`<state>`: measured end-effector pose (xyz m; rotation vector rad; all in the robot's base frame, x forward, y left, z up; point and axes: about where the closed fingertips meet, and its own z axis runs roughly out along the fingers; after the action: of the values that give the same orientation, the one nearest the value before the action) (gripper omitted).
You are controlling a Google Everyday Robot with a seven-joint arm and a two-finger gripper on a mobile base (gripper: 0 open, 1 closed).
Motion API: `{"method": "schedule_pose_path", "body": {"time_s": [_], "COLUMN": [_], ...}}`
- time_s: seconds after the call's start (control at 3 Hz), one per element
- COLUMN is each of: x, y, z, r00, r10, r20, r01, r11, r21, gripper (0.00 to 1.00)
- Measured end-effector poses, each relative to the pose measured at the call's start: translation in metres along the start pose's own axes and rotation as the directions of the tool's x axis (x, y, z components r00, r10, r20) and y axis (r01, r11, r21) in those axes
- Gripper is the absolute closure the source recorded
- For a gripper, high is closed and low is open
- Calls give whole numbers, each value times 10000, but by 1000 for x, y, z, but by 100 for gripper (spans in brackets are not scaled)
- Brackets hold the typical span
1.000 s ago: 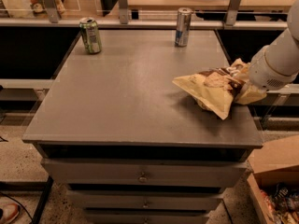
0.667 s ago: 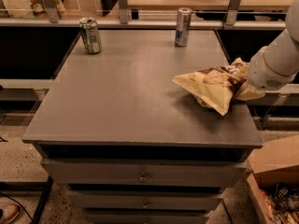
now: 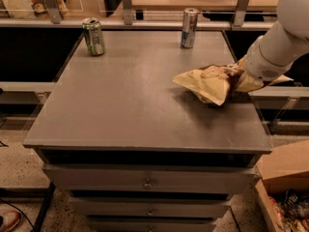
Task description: Move brown chip bag near redbull can
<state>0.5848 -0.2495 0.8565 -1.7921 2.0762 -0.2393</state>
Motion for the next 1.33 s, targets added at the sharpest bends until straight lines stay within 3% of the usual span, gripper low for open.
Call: {"method": "schedule_pose_path", "body": {"time_s": [0.67,1.33], "x": [-28,-35], "y": [-55,-98], "z": [-4,8], "r00": [9994,9985], "r10": [-245,-6], "r20": [-228,-551], "r01": [276,149], "r11": [9891,9654], "r21": [1446,2605], "gripper": [100,100]}}
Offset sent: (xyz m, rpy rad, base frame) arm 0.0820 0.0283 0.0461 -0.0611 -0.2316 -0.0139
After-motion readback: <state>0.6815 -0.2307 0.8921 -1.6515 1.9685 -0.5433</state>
